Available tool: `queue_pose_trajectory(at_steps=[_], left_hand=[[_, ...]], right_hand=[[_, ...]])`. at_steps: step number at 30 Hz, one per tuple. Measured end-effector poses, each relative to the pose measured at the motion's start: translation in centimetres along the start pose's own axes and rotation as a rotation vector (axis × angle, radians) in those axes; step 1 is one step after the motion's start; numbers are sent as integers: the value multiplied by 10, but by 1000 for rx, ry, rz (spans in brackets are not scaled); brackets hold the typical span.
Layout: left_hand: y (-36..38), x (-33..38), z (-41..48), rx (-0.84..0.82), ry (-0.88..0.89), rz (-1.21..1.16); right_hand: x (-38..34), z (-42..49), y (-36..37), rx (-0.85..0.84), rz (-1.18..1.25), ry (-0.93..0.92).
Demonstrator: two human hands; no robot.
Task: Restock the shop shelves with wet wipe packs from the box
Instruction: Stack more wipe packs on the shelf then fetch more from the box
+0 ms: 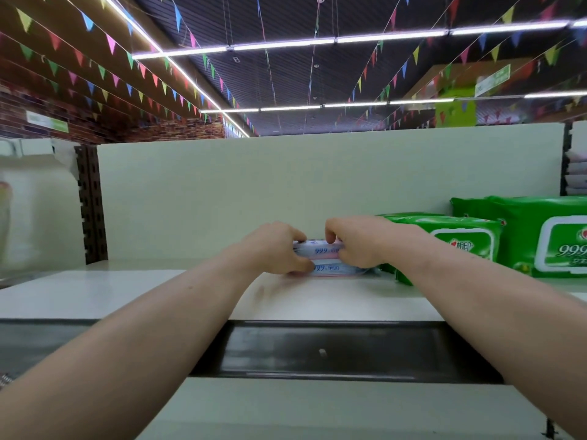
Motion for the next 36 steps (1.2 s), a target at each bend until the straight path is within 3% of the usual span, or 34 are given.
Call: queue_pose_trajectory(at_steps=[4, 11, 16, 23, 27, 36], left_hand=[[2, -4, 3, -10, 31, 45], [4, -6, 5, 6, 69, 109], [6, -8, 8, 55, 77, 241], [8, -11, 6, 58, 57, 254], [10, -12, 5, 7, 37, 117], [10, -16, 8, 83, 46, 231]], right_hand=[[-1, -3, -2, -53, 56, 12], [-1, 1, 5, 60, -130, -47], [2, 0, 6, 35, -78, -32], [-1, 0, 6, 84, -216, -52], [2, 0, 7, 60, -145, -16], [8, 5, 11, 94, -175, -66]])
Point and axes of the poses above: each hand's wrist, its own z-axis towards the middle knuckle, its own y-axis out of the palm, x = y × z, the point moved 1 cm from there along z, towards the middle knuckle, and after that the axes turned 15 degrees about x, right-handed, at the moved point
